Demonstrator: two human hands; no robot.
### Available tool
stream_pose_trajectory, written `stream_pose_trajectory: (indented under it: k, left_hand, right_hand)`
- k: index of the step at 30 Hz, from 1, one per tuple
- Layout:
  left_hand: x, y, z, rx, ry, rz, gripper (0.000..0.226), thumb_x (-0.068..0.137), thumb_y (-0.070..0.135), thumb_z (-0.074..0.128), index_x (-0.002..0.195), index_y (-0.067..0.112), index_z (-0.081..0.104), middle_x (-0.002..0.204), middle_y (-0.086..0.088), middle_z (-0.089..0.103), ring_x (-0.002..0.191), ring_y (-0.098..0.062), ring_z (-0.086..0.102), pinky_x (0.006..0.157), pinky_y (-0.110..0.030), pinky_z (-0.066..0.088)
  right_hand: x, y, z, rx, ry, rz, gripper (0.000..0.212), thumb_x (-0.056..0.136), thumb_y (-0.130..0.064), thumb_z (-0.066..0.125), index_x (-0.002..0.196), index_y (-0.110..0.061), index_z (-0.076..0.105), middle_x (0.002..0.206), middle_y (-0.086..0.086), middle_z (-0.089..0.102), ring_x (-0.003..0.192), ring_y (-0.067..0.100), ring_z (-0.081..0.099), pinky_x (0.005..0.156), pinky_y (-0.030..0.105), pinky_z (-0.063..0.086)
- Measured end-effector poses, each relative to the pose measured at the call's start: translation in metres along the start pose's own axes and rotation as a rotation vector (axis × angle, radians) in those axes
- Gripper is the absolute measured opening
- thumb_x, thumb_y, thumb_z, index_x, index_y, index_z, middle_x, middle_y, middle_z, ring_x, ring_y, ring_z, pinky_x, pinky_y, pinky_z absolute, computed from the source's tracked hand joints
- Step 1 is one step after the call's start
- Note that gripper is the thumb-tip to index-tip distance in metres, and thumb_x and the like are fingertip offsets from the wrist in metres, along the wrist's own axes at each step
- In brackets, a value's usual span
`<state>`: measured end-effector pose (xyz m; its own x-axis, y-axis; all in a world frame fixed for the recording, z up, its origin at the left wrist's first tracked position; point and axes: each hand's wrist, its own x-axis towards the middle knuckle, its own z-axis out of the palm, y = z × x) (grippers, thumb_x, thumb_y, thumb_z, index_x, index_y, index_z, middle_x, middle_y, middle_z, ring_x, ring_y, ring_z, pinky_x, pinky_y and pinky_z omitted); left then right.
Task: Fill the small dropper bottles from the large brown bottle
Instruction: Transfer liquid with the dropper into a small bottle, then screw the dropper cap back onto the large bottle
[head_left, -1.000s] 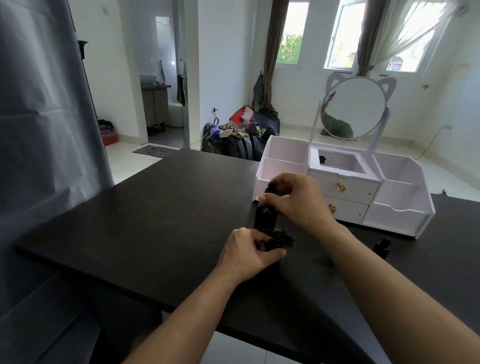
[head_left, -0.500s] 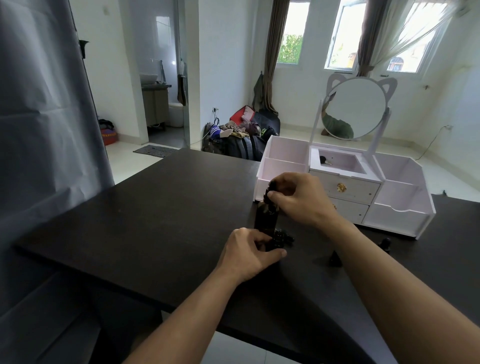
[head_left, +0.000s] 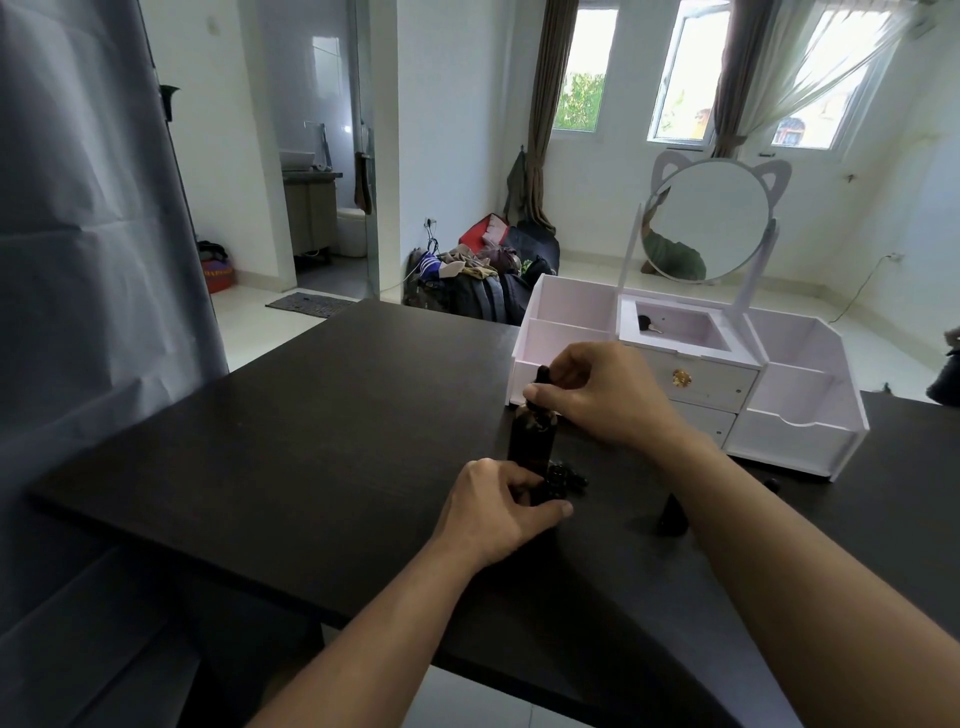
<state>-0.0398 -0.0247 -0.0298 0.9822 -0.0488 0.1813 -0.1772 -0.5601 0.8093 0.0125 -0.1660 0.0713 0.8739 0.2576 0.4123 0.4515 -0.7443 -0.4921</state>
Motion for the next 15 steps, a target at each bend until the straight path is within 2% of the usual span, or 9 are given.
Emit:
stream_pose_trajectory:
  k: [3,7,10,12,15]
  left_hand:
    - [0.000,0.000,0.000,0.013,0.006,-0.010,0.036,0.072,0.049,0.079,0.098,0.026,0.073,0.080,0.009,0.067,0.074,-0.002,0.063,0.064,-0.019,0.050]
    - [0.001,-0.002,0.001,0.009,-0.002,0.002,0.033,0.072,0.049,0.079,0.095,0.026,0.074,0.077,0.009,0.067,0.071,-0.003,0.062,0.062,-0.020,0.050]
    - [0.001,-0.003,0.001,-0.006,-0.005,0.011,0.029,0.072,0.047,0.080,0.091,0.026,0.076,0.074,0.006,0.068,0.068,-0.005,0.063,0.062,-0.024,0.052]
    - [0.001,-0.003,0.001,-0.010,-0.003,0.030,0.026,0.072,0.046,0.080,0.088,0.026,0.077,0.073,0.004,0.069,0.067,-0.007,0.064,0.063,-0.028,0.053]
    - [0.001,-0.003,0.001,-0.020,0.000,0.044,0.024,0.072,0.044,0.080,0.086,0.025,0.077,0.071,0.003,0.069,0.065,-0.007,0.063,0.061,-0.029,0.053]
  right_hand:
    - [-0.003,0.002,0.000,0.035,0.032,0.032,0.027,0.088,-0.043,0.067,0.094,-0.016,0.072,0.082,-0.006,0.068,0.077,0.007,0.065,0.068,0.023,0.050]
    - [-0.013,0.016,0.007,0.087,0.017,0.153,0.016,0.096,-0.018,0.058,0.107,-0.013,0.069,0.103,0.005,0.072,0.093,0.019,0.068,0.089,0.038,0.056]
    - [-0.022,0.026,0.015,0.005,-0.060,0.201,0.023,0.092,-0.004,0.059,0.111,-0.013,0.068,0.107,0.004,0.071,0.101,0.019,0.066,0.094,0.033,0.053]
    - [-0.027,0.030,0.022,-0.056,-0.095,0.200,0.025,0.088,-0.004,0.064,0.111,-0.014,0.068,0.105,0.002,0.070,0.101,0.018,0.065,0.089,0.027,0.051]
    - [-0.034,0.033,0.031,-0.148,-0.158,0.203,0.030,0.084,-0.007,0.070,0.112,-0.017,0.067,0.109,0.002,0.069,0.101,0.019,0.064,0.088,0.029,0.054]
